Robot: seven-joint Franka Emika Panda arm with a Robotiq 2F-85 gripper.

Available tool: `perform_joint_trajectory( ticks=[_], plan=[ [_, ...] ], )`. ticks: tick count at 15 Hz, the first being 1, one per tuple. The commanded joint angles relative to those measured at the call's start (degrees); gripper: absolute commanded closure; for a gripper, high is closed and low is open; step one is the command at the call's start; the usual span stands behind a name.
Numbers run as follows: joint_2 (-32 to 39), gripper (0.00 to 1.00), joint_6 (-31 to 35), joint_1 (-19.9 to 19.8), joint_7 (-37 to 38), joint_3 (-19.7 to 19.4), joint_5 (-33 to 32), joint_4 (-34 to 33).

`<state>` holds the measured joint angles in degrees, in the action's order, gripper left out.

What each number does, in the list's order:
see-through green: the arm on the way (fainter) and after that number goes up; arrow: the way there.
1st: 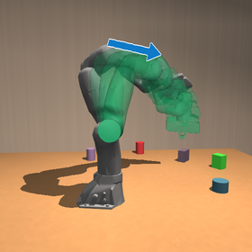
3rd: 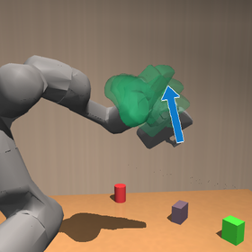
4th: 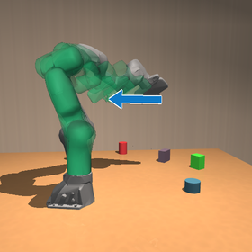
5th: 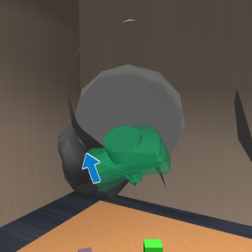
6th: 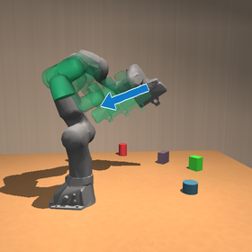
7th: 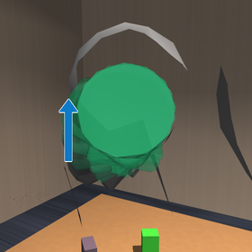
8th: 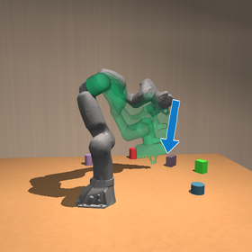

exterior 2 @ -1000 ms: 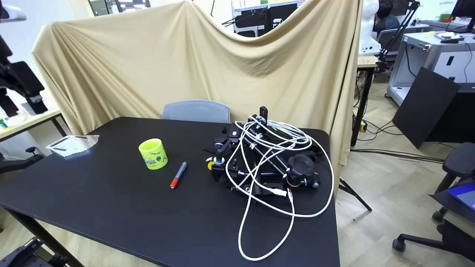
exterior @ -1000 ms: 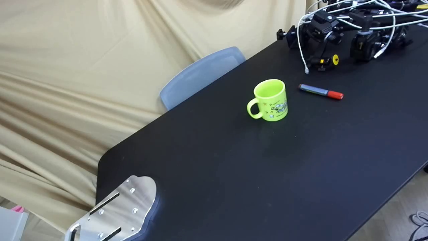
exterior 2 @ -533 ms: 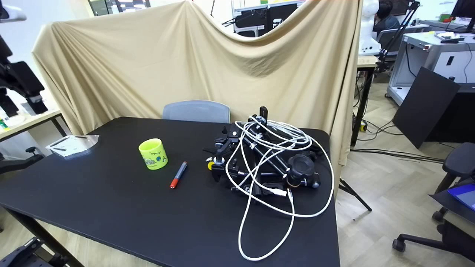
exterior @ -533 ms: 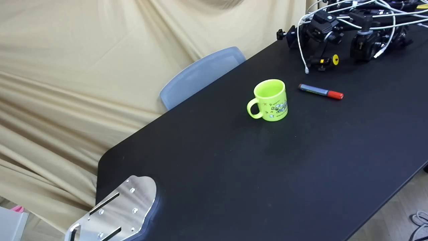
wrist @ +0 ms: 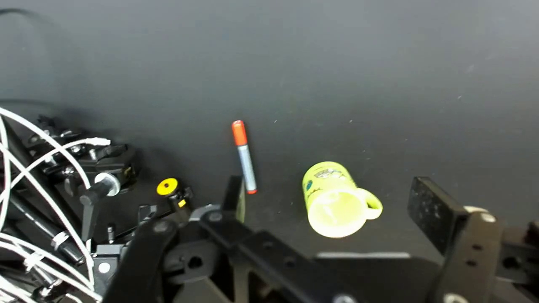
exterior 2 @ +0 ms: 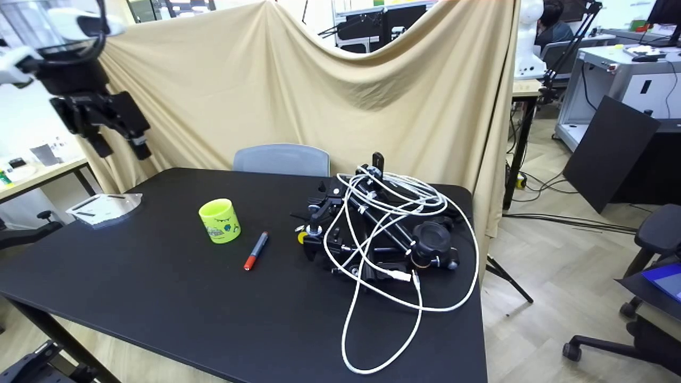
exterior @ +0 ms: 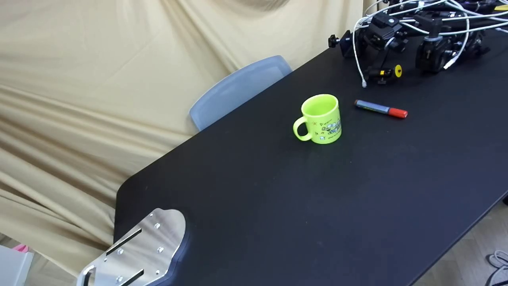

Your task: Put the pen in the cup

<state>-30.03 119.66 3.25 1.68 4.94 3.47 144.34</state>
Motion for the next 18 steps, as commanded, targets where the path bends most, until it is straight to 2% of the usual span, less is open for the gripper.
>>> perform_joint_trajectory(
  ticks=[1,4,5,7,10,18],
  plan=[
    [13.1,0.0,6.5,-3.1,-4.9,-3.7,-4.7,-7.4],
    [19.7,0.0,7.8,-3.8,-7.6,-4.9,-7.0,-12.1],
    [15.0,0.0,8.8,-3.4,-6.9,-5.0,-5.5,-7.1],
    [18.8,0.0,8.8,-3.7,-7.4,-5.2,-6.1,-10.0],
    [20.4,0.0,9.1,-3.6,-6.3,-4.7,-6.9,-11.0],
    [34.4,0.0,19.4,-2.3,-0.8,-2.2,-17.6,-14.1]
  ],
)
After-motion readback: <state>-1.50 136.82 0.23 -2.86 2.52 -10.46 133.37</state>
